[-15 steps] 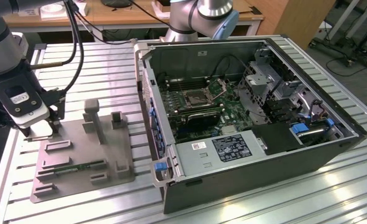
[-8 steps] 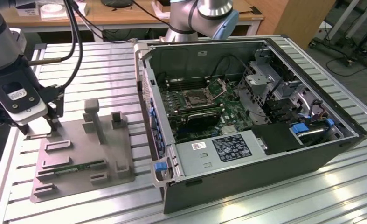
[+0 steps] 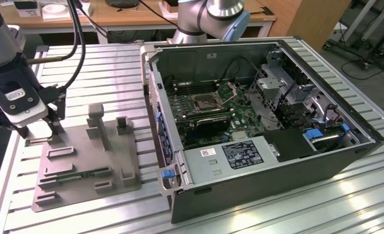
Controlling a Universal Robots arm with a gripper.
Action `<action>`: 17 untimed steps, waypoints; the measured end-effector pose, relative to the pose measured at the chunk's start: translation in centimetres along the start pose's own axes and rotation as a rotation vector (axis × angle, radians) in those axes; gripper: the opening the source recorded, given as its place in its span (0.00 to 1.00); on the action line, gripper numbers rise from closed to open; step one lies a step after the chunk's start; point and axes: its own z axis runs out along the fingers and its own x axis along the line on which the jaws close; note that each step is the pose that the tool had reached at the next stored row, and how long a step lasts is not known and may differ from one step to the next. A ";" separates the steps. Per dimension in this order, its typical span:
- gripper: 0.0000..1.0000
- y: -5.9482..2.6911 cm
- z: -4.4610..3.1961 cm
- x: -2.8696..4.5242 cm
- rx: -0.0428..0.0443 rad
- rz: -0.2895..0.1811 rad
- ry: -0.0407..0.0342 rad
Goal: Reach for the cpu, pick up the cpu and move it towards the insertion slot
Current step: 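Pick up the cpu and move it towards the insertion slot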
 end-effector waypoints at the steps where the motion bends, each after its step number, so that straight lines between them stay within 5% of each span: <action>1: 0.55 0.01 -0.12 0.00 0.0000 0.000 0.0001; 17: 0.55 0.10 -2.03 0.00 0.0001 0.003 0.0000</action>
